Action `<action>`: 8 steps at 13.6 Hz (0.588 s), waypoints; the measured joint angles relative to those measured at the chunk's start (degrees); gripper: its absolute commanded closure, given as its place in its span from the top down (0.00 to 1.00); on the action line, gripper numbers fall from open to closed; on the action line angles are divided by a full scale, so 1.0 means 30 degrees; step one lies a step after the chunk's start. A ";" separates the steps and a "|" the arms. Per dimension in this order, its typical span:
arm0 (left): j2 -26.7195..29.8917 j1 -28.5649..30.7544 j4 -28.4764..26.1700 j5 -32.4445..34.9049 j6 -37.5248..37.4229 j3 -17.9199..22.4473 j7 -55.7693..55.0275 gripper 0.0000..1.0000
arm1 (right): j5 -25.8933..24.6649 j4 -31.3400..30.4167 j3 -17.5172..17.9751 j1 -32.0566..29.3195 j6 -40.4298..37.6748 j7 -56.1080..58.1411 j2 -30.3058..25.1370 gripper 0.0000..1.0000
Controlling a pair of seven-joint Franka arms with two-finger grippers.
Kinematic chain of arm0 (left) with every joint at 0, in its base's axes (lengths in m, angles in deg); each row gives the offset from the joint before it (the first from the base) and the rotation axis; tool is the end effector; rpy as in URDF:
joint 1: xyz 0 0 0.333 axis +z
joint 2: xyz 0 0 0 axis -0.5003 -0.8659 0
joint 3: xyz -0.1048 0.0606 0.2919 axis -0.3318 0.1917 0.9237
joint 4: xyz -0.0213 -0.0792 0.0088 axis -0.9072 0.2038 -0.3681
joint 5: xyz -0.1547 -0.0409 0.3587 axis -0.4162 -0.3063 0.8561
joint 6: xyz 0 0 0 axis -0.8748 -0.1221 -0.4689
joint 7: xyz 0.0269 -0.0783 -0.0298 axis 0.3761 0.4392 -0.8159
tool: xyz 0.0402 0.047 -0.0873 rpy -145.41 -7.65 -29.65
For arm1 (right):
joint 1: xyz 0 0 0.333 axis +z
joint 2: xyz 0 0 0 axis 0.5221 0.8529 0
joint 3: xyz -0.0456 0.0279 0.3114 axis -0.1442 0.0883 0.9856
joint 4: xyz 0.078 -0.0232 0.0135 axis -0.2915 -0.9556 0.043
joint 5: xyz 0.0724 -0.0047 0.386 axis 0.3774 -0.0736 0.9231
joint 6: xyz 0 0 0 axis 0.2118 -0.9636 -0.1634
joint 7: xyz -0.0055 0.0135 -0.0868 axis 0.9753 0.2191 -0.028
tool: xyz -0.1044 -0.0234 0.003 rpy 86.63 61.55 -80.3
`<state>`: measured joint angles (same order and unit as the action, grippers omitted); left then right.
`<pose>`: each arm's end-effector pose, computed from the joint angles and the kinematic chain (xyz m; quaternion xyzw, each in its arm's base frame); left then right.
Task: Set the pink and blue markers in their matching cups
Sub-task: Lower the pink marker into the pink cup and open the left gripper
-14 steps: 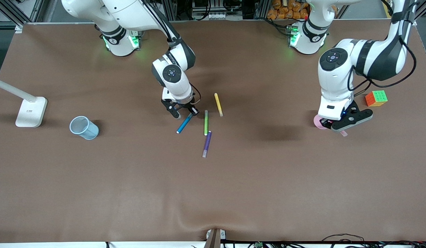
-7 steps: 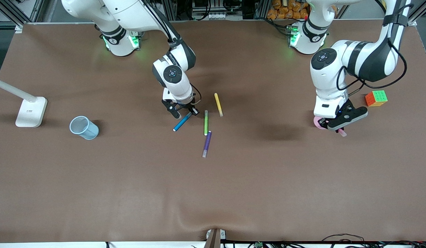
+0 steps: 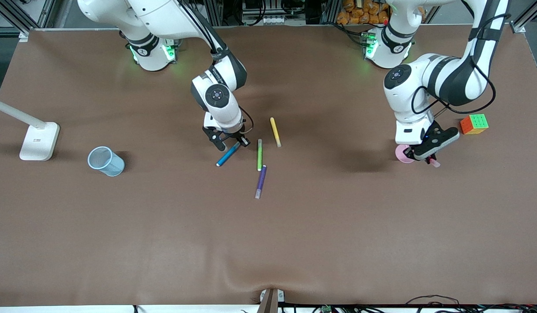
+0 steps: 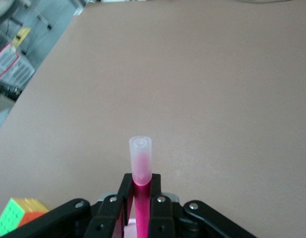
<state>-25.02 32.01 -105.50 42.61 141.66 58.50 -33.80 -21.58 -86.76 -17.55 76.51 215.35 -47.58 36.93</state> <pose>0.4931 -0.1017 0.3115 -0.9144 -0.1859 -0.2483 0.2601 0.4357 0.3930 0.1959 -0.9015 0.4309 0.0398 0.0063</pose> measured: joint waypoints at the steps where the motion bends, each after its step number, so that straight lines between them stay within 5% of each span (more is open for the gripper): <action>1: 0.0046 0.0084 -0.0347 0.0159 0.0065 -0.0001 -0.0471 0.00 | -0.0005 0.0490 -0.0231 -0.0004 -0.1505 0.0000 -0.0141 0.00; 8: 0.0842 0.0104 -0.1952 0.0231 0.0072 -0.0031 -0.2519 0.00 | -0.0081 0.4224 -0.1233 -0.1193 -1.0525 0.2094 -0.0841 0.00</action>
<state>-22.50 32.32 -111.36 43.30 141.87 58.41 -41.36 -21.82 -74.08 -21.25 72.93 183.78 -41.30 34.41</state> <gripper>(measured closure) 0.824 0.846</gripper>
